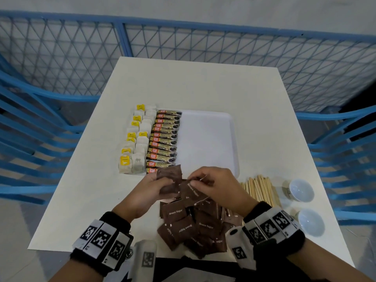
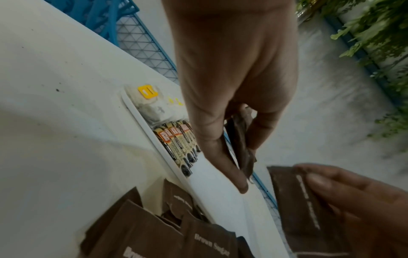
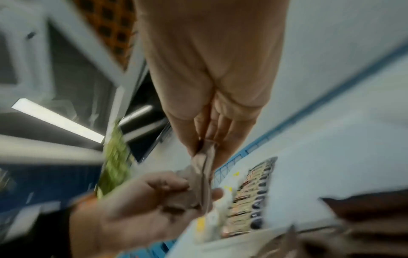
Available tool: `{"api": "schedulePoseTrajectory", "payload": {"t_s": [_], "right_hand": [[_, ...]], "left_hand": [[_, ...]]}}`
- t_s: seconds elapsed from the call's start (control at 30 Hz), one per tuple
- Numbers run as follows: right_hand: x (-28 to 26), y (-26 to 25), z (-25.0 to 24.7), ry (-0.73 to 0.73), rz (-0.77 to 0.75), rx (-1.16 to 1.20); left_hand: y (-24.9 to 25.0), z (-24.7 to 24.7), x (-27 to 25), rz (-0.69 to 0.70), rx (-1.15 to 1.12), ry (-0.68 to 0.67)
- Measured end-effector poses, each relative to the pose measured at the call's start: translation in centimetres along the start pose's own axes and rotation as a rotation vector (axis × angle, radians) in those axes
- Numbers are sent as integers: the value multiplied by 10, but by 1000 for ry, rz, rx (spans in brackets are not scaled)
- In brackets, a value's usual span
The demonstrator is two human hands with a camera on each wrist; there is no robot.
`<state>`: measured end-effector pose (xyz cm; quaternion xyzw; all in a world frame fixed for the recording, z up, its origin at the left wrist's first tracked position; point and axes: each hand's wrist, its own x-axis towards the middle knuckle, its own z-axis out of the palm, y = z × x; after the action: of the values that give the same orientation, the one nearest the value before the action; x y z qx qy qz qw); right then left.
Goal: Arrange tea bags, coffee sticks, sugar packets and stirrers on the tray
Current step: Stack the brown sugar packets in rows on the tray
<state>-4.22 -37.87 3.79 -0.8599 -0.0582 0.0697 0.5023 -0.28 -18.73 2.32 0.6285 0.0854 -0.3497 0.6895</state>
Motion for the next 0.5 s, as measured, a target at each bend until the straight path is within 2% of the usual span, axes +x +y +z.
{"api": "schedulePoseTrajectory", "payload": {"t_s": [0.07, 0.13, 0.23, 0.33, 0.4, 0.5], "right_hand": [[5, -4, 5, 13, 41, 140], [9, -7, 12, 70, 53, 161], [13, -9, 23, 119, 33, 84], [13, -3, 28, 140, 60, -9], [8, 10, 29, 71, 96, -186], [-4, 31, 36, -144, 114, -606]], "left_hand": [[6, 2, -1, -20, -99, -56], [11, 4, -4, -30, -172, -151], [10, 1, -8, 22, 20, -236], [3, -10, -9, 63, 191, -171], [0, -24, -10, 61, 228, -114], [-4, -46, -14, 29, 225, -91]]}}
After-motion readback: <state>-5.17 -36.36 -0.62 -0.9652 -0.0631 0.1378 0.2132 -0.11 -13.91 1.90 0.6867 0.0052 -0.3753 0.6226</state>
